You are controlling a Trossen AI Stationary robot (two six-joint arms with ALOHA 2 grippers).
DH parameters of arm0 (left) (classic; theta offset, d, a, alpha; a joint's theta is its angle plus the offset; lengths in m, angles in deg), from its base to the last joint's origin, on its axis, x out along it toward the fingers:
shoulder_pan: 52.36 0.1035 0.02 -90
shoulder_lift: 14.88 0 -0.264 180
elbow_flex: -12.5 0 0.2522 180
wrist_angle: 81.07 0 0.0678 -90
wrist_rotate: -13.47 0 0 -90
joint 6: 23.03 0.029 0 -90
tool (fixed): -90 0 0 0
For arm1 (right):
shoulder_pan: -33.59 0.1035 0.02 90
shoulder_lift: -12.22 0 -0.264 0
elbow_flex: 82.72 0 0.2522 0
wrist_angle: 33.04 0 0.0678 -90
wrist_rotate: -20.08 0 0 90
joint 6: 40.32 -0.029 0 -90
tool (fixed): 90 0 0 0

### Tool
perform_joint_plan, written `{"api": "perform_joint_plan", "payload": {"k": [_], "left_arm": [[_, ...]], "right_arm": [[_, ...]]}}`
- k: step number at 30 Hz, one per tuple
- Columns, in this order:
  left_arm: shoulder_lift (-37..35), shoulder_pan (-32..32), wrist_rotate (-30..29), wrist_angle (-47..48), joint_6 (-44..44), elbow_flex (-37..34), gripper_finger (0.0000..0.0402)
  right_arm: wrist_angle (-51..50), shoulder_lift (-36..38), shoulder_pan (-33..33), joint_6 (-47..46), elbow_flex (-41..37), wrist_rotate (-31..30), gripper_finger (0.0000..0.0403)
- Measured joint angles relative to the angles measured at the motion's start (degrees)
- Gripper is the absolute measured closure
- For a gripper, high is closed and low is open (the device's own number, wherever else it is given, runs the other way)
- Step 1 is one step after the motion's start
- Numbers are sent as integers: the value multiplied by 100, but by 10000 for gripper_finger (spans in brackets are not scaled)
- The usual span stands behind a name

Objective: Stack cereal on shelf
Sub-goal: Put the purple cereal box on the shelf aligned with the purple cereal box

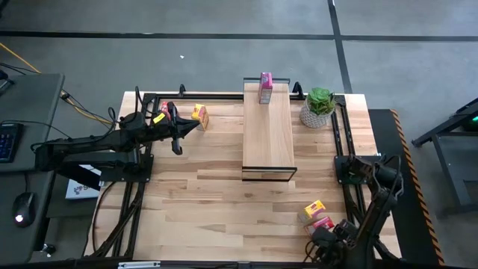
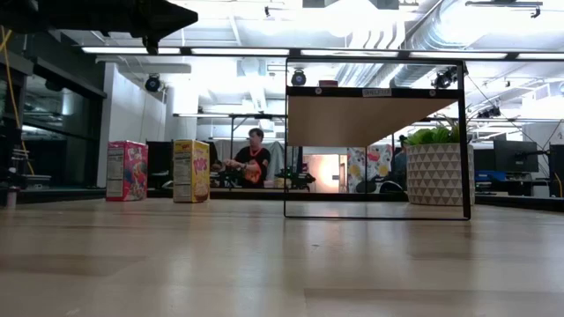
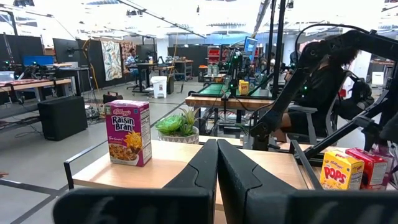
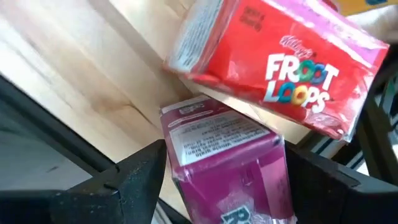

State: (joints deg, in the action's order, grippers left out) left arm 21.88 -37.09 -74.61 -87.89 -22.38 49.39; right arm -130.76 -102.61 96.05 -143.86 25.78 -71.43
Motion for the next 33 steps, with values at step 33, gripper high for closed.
{"api": "perform_joint_plan", "payload": {"k": [33], "left_arm": [[0,0,0,4,0,0,398]], "right_arm": [[140,4,-270,475,0,1147,240]]}}
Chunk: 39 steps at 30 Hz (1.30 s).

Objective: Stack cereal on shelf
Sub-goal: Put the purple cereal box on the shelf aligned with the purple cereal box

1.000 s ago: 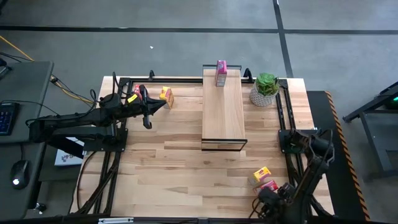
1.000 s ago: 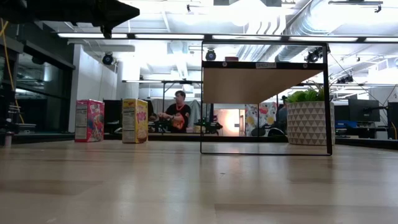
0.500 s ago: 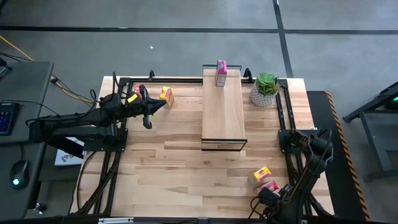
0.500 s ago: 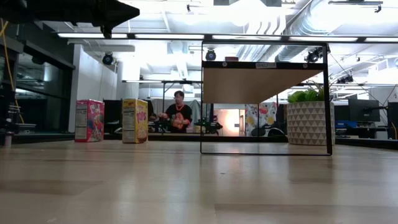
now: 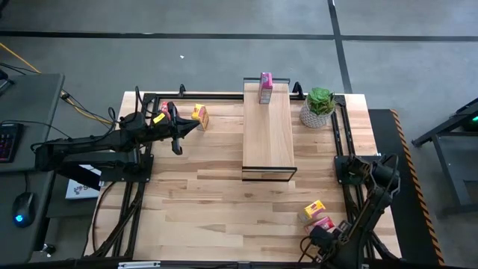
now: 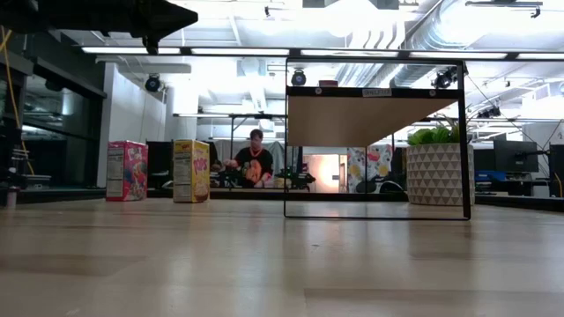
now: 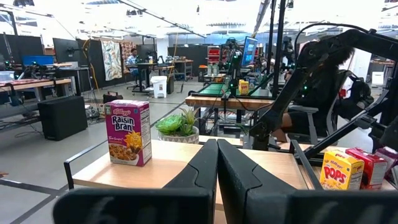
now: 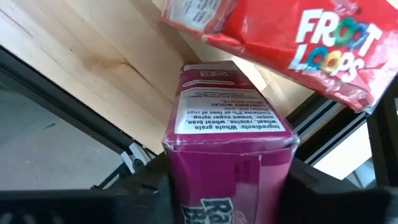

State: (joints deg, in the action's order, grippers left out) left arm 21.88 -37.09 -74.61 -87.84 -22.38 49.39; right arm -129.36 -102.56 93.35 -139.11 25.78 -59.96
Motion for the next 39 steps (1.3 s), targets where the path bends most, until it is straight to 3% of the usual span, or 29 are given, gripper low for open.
{"api": "perform_joint_plan", "payload": {"k": [7,11,17,21,24,29,33,39], "left_arm": [[0,0,0,0,0,0,398],[-1,0,0,0,0,0,398],[-2,0,0,-2,0,0,398],[-2,0,0,-26,0,0,398],[-1,0,0,-33,0,0,398],[-2,0,0,-69,0,0,398],[0,0,0,-70,0,0,398],[0,-2,5,-23,-87,2,398]], "right_arm": [[140,12,0,147,278,-40,289],[152,17,-15,-27,994,-584,293],[136,24,-54,-221,2485,-2830,294],[-34,28,-269,942,3326,-4744,294],[-132,28,-763,2521,3856,-5642,294],[170,330,-2172,4959,3860,-5885,294],[-755,389,-3482,5273,4023,-5834,294],[-752,552,-5302,5854,3847,-5509,294]]}}
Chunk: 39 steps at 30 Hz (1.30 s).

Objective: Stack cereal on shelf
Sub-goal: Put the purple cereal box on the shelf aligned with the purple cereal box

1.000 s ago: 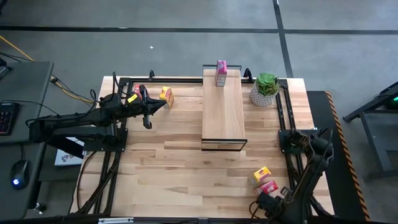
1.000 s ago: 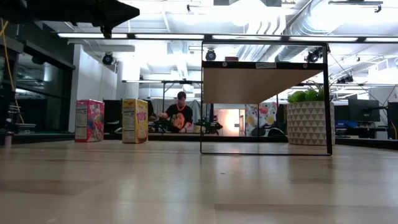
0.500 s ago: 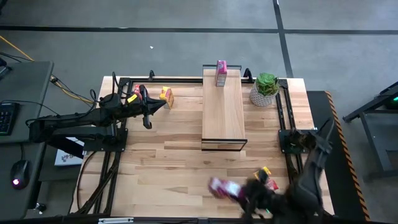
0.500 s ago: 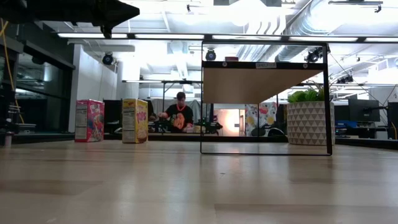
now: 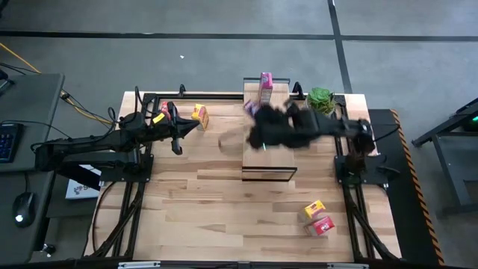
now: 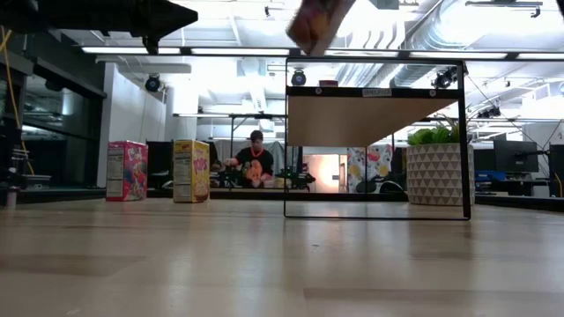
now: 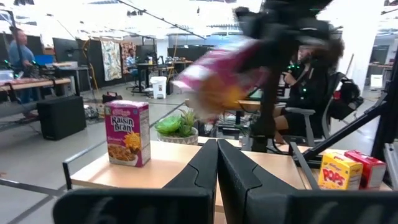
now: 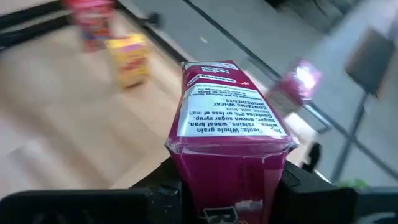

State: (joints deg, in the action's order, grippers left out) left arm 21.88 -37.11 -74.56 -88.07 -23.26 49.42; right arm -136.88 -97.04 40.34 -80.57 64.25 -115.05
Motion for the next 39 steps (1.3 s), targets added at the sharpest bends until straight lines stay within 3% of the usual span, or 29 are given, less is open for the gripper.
{"api": "perform_joint_plan", "payload": {"k": [5,9,18,27,30,35,39], "left_arm": [[-2,-8,95,19,-213,0,398],[0,-7,93,10,-165,0,398],[-1,-7,91,34,-163,0,398],[0,-7,89,41,-177,0,398],[-1,-7,86,41,-268,0,398],[0,-7,84,38,-276,0,398],[0,-7,84,38,-276,0,398]], "right_arm": [[2,31,-1166,191,0,1291,295],[4,103,-1654,482,-5,2132,295],[22,990,-2075,813,-213,2028,295],[39,2523,-2822,247,-2700,1967,295],[661,2765,-3020,33,-3352,2050,295],[1811,2820,-3163,31,-3927,2648,295],[2064,2681,-3274,151,-3995,2607,295]]}}
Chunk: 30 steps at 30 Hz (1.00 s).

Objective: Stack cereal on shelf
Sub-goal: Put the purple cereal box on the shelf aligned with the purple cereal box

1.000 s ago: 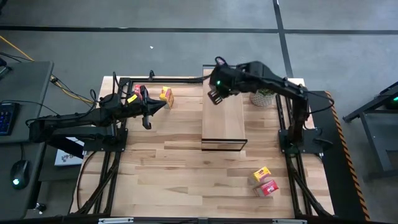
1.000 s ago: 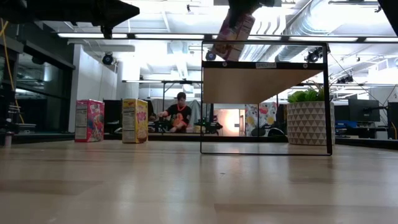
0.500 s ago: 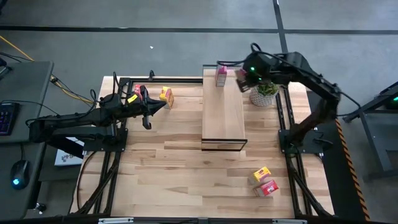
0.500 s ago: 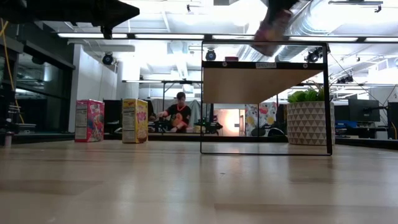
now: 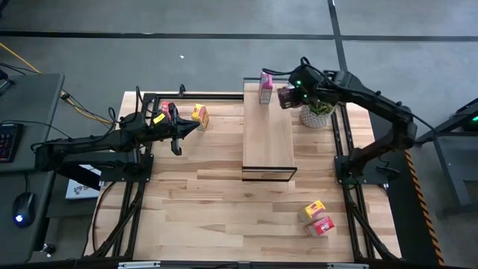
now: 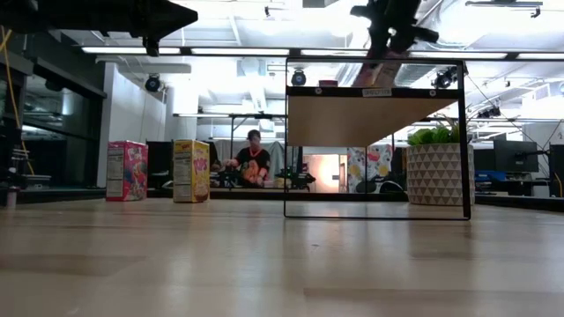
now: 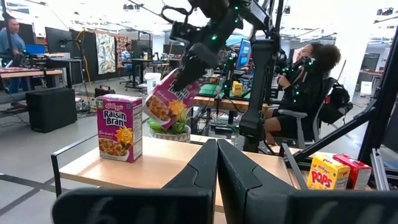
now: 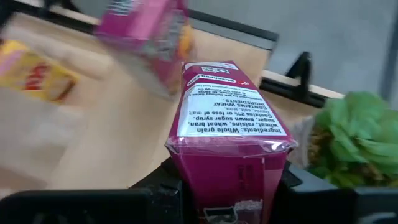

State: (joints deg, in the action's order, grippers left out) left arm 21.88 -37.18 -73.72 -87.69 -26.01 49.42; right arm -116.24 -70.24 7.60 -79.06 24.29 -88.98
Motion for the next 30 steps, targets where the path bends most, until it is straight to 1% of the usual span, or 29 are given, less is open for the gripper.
{"api": "perform_joint_plan", "payload": {"k": [4,9,13,19,30], "left_arm": [[0,0,-1,3,2,0,398],[-2,0,-4,0,4,0,398],[-1,0,-7,0,2,0,398],[-2,-2,-7,2,7,0,398],[0,-2,-4,0,11,0,398]], "right_arm": [[-49,-48,-200,-193,9,-117,295],[42,-144,-290,-286,15,211,295],[1,-339,-289,-633,17,157,295],[13,-537,-300,-583,17,108,295],[141,-569,-300,-582,20,128,295]]}}
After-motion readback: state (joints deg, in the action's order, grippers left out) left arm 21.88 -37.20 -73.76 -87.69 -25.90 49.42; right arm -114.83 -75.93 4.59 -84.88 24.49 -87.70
